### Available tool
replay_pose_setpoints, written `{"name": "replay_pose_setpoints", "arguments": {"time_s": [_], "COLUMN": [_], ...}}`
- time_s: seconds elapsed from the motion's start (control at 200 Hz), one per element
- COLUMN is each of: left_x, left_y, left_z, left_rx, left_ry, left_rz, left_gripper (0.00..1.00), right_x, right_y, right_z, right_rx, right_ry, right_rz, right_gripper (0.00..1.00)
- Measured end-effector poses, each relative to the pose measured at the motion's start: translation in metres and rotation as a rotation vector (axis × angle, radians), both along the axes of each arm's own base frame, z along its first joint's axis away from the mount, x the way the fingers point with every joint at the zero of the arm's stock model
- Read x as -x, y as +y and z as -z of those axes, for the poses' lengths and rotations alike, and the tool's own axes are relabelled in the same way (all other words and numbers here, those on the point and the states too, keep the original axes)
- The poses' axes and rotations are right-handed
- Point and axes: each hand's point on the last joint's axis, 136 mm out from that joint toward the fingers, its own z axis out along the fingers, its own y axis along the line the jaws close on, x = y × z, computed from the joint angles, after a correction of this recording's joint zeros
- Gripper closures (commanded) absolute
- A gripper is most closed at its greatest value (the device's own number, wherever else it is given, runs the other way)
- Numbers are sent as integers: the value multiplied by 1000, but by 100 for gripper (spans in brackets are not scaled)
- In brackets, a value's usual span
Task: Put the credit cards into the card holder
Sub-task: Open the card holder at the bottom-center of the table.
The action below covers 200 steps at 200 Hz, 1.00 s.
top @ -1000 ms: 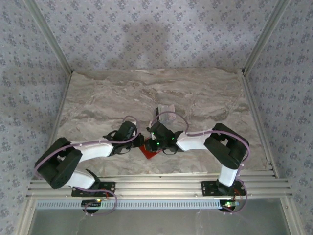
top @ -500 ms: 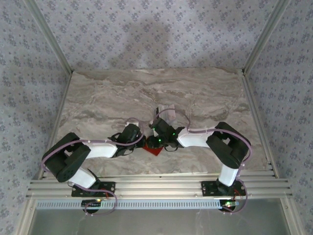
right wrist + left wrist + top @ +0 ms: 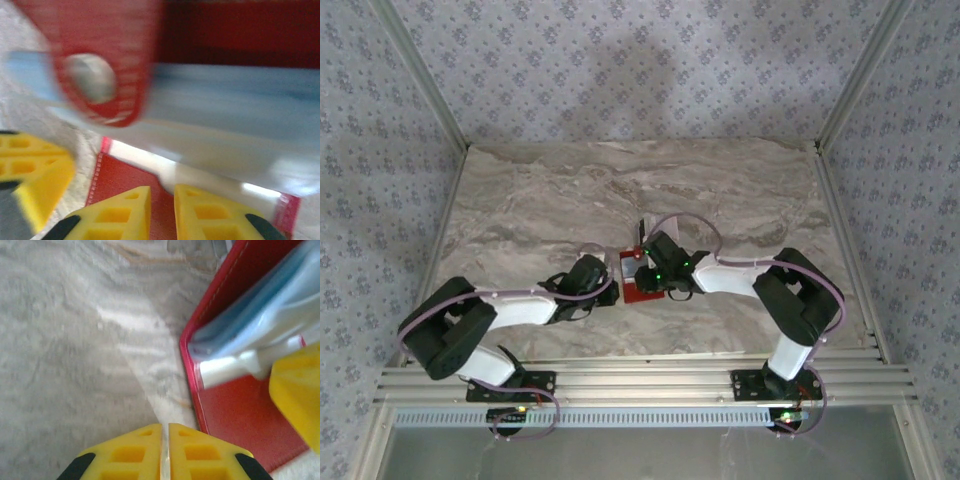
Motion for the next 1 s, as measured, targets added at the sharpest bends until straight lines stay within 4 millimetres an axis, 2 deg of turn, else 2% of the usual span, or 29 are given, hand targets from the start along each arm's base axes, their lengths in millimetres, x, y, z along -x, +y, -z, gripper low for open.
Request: {"name": "replay_pose_setpoints", "arguments": {"time_s": [0.16,0.405,0.5,0.675,0.844,0.999], "left_x": [10,1,-3,-12,-26,-38], "left_y": [3,-16,-26,-35,-42,-49], "left_z": [-15,-35,-36,-26,-23,-22], "left_rx": [5,30,35,6,-27,-41], "left_ry": [10,8,16,40,38,31], "left_rz": [27,67,80,84,90,102], "left_gripper": [86,86,86,86,86,86], "right_x": [1,2,3,5,25,51], "right_y": [-3,-4,-4,-4,-6,1], "right_z": [4,4,4,5,4,4], "right_rx": [3,3,0,-3,7,8], "right_ry": [-1,-26,-32,-42,-49,-46], "right_rz": [5,30,38,57,48,7], "right_gripper": [80,80,80,80,80,80]}}
